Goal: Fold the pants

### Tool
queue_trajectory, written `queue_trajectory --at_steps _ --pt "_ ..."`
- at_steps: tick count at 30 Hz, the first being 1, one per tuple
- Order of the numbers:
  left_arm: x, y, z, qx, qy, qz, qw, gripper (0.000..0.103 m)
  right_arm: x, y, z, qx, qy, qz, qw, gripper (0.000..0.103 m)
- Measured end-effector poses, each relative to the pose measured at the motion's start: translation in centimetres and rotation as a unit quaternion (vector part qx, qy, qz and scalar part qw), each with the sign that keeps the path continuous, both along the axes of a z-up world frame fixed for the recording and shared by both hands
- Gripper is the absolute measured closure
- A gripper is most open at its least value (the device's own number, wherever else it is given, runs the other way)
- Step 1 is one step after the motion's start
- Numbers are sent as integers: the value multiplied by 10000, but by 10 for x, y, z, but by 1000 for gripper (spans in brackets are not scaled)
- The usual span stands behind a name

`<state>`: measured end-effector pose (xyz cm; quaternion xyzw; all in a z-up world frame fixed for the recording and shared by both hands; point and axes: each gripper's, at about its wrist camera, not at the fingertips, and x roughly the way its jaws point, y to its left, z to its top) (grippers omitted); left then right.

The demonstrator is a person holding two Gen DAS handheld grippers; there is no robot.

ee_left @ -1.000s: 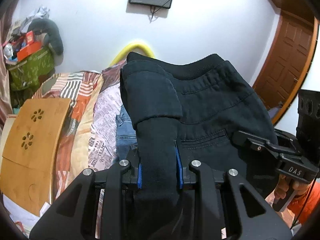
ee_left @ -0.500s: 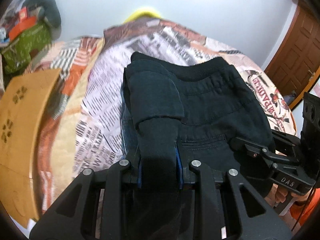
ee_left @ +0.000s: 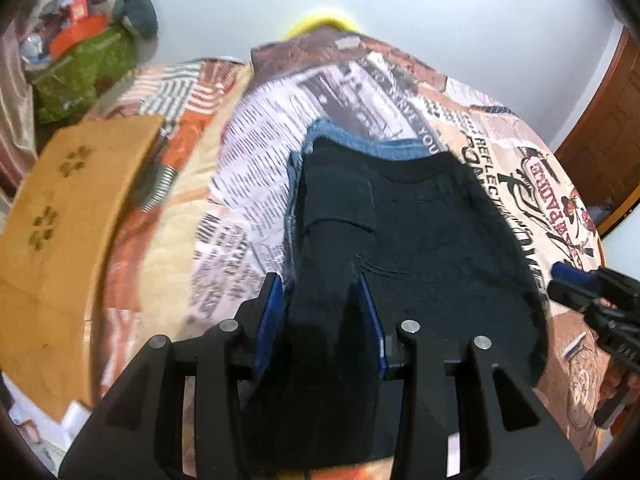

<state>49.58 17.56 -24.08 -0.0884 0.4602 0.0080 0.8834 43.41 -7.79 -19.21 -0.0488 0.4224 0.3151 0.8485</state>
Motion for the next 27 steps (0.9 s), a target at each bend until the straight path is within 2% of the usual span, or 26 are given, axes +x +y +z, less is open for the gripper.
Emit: queue_trajectory --at_steps 3,9,14,16,22,27 --pt "-22 -3 29 82 -200 -24 9998 65 -18 -9 28 158 -186 -57 9997 75" --pt "-86 -28 109 499 -894 -275 9944 65 -70 -21 97 511 -743 -30 9959 75" --pt "-156 -50 169 517 -1533 -398 9860 65 -126 -33 145 770 -1210 93 9896 71" --pt "-190 -62 190 453 -1854 -519 9803 65 -153 -38 161 776 -1399 105 9871 71" --pt "-286 -98 235 666 -2620 -591 9609 65 -225 -53 192 979 -1969 102 9755 71" --pt "-342 -120 254 940 -3018 -413 9478 65 -286 -62 207 1248 -2489 114 9604 71"
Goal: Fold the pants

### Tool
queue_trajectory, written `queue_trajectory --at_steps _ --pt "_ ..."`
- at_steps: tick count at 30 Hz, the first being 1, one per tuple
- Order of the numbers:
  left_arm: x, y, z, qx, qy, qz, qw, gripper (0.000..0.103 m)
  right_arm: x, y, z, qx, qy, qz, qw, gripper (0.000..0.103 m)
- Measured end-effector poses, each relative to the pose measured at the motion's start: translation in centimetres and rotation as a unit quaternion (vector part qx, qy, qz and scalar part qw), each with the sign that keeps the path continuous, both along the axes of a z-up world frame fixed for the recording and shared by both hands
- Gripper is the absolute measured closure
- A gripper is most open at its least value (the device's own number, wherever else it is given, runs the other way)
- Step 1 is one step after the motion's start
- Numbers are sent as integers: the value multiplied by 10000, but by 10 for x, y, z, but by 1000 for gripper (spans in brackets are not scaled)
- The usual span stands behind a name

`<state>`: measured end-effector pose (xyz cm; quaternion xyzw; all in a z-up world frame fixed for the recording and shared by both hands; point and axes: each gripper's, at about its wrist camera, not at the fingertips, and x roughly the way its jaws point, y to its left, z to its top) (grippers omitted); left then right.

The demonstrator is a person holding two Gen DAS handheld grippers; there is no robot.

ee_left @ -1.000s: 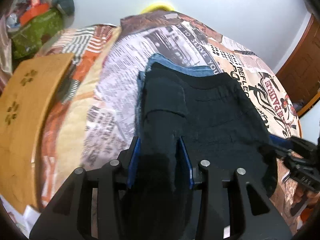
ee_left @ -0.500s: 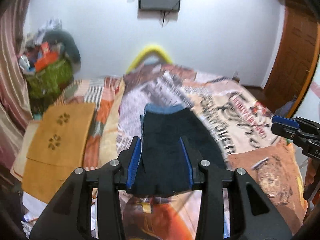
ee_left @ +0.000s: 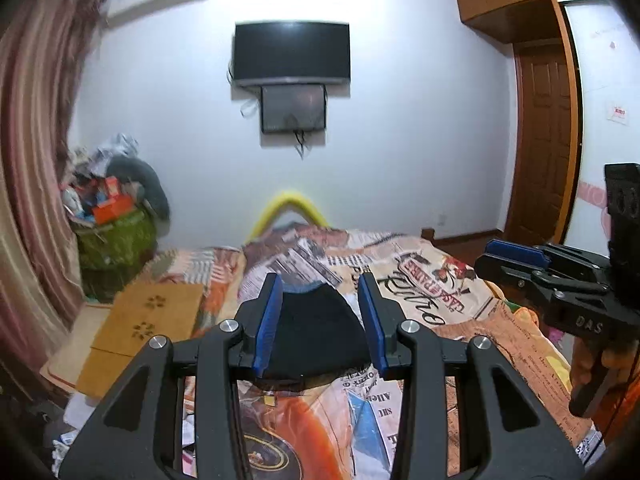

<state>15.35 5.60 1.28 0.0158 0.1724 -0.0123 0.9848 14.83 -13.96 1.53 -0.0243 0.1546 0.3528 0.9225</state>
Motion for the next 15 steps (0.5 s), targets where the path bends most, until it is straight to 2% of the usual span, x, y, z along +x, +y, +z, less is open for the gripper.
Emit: queue_trajectory --at_steps 4,9,11,14,15 --pt "-40 -13 9 98 -390 210 9990 65 -34 -8 8 195 -306 -19 9993 71" --pt "-68 -19 7 -42 -526 291 9982 61 -65 -17 12 426 -579 -143 9973 71" --pt "-76 -21 7 -51 -593 303 9978 55 -70 -19 12 549 -555 -101 9969 71" --pt "-89 -21 6 -138 -712 297 9969 39 -73 -20 9 502 -570 -154 9970 71" --pt "-92 -21 6 -160 -732 294 9968 38 -74 -20 8 486 -586 -176 9969 65"
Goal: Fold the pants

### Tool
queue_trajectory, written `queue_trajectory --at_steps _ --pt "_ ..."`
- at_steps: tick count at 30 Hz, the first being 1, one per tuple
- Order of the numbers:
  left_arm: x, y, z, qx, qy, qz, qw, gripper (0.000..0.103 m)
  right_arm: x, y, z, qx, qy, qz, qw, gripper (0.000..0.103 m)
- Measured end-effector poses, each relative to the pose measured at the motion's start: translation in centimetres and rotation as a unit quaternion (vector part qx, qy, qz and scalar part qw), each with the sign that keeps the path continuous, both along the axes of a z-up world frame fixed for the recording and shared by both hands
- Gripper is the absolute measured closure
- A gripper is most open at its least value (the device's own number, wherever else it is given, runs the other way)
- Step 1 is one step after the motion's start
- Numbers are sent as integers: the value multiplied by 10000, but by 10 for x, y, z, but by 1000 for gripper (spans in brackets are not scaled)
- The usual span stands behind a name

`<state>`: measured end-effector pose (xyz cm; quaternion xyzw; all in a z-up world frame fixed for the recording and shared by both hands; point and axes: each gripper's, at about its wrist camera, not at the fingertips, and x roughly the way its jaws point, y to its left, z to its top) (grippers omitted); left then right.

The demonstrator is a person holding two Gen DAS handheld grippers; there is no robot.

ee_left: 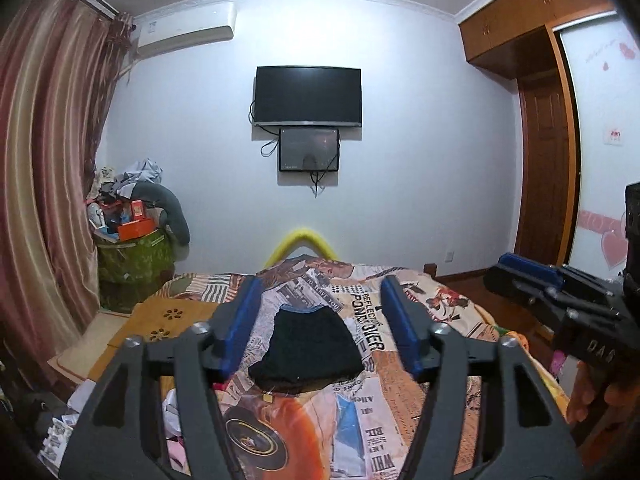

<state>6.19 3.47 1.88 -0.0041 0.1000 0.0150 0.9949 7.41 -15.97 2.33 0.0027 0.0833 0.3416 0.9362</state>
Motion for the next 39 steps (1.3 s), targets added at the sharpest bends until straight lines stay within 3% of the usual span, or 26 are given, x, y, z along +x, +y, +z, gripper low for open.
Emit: queue_trajectory --at_steps 3,8,13,39 --pt "-6 -1 -1 -9 -4 44 10000 25 -9 -3 0 30 -90 -169 9998 38" --pt "-12 3 0 -92 -85 171 9998 5 -13 -6 2 80 -116 -365 9992 22" --pt "-19 5 -1 -84 -197 228 9995 1 -14 -9 2 127 -193 -603 9979 0" --pt "-16 -1 -7 -30 -97 152 9998 1 -21 -9 -7 27 -138 -703 9974 0"
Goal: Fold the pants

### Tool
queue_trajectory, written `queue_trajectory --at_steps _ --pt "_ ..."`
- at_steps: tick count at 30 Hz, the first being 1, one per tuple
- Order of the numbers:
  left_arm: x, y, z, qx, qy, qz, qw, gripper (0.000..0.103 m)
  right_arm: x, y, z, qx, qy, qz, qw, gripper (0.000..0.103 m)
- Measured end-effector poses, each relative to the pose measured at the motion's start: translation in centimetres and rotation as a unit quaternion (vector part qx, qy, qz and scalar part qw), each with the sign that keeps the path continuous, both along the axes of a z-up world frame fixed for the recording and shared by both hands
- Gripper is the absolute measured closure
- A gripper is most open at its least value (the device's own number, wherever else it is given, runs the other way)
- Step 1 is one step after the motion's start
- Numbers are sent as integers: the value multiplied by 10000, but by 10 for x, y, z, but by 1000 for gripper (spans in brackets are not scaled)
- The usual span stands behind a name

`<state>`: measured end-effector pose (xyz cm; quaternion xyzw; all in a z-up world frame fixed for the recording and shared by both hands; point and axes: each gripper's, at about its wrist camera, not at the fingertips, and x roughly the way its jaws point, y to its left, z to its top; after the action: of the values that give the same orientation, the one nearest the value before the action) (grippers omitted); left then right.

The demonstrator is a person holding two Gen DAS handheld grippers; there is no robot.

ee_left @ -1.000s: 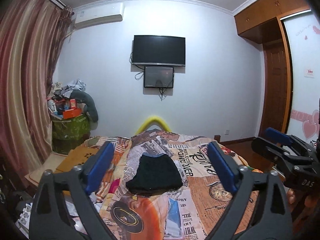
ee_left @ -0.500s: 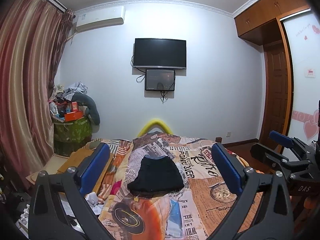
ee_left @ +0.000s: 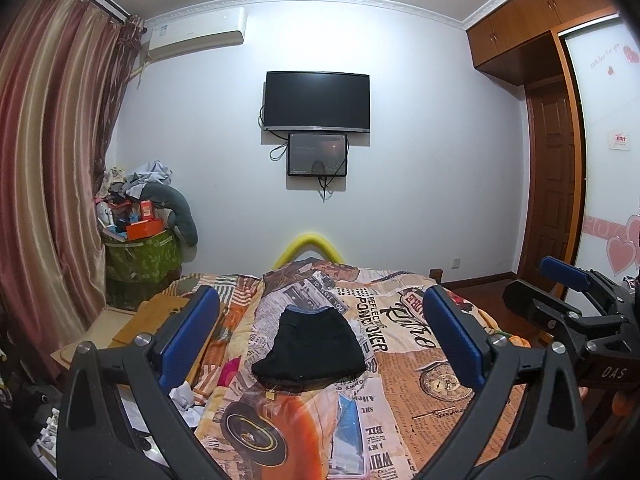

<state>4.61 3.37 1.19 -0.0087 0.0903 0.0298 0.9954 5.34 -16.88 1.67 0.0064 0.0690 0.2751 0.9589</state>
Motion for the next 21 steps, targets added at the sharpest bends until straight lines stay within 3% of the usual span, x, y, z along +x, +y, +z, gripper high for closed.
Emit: queue_trajectory --at_steps 21 --pt "6 5 -6 -60 101 -75 9999 0 -2 -8 1 112 77 -94 9999 0"
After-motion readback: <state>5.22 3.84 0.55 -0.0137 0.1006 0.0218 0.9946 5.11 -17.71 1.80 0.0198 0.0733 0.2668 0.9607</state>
